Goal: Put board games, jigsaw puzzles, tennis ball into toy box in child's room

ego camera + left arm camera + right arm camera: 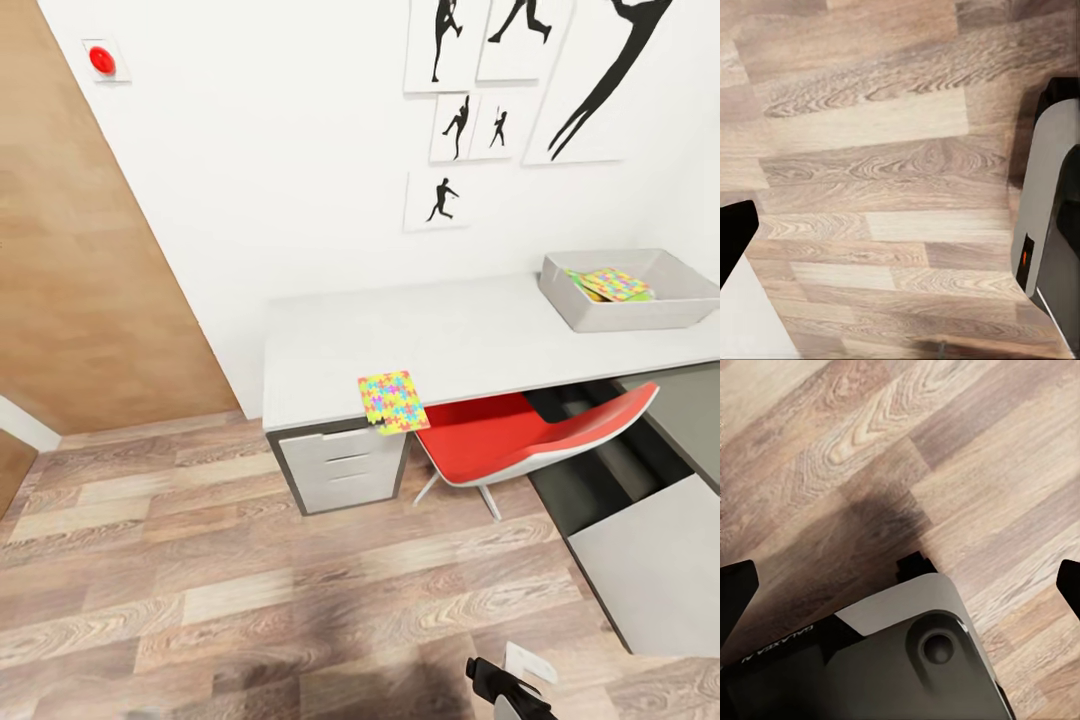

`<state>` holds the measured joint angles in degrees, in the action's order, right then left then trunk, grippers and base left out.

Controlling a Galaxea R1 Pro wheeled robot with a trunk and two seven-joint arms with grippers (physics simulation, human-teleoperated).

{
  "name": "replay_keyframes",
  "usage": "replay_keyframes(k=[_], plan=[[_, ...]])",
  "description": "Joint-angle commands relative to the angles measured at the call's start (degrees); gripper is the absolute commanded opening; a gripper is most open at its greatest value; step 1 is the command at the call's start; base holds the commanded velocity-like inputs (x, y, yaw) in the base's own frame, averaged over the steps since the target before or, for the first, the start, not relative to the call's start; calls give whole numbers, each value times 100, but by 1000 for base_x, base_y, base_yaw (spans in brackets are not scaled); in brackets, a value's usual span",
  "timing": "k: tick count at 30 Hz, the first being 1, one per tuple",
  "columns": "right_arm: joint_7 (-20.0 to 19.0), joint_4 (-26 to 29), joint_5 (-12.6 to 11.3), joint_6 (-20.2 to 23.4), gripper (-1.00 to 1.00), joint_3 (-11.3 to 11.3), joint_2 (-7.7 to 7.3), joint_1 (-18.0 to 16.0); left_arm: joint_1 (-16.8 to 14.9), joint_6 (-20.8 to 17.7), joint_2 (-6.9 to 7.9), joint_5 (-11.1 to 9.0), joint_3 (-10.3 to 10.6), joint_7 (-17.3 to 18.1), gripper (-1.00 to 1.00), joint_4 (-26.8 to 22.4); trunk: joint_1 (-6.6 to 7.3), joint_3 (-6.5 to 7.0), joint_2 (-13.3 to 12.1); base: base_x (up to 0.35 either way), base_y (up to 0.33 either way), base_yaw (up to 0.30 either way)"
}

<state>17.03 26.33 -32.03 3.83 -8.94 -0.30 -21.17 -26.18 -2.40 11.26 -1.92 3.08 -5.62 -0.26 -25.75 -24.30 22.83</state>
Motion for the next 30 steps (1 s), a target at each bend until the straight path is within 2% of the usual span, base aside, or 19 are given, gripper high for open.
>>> replay_keyframes(k=[1, 5, 10, 14, 30], plan=[[46, 13, -7, 34, 100, -29, -4, -1, 36, -16, -12, -15, 34, -14, 100, -3, -3, 2, 9, 0, 0, 0], [46, 13, -8, 34, 100, -29, 1, -1, 162, 12, -45, -19, 29, -12, 100, 24, -3, 39, 9, 0, 0, 0], [46, 12, -6, 34, 100, -29, 0, -1, 364, 72, -251, -17, 20, -10, 100, 45, -3, 85, 9, 0, 0, 0], [46, 12, -6, 32, 100, -29, -3, -1, 423, 178, -335, -13, 18, -9, 100, 44, -3, 121, 9, 0, 0, 0], [46, -20, 10, 30, 100, -29, 4, -1, 464, 620, -365, -49, -39, -24, 100, 2, -3, 268, 9, 0, 0, 0]])
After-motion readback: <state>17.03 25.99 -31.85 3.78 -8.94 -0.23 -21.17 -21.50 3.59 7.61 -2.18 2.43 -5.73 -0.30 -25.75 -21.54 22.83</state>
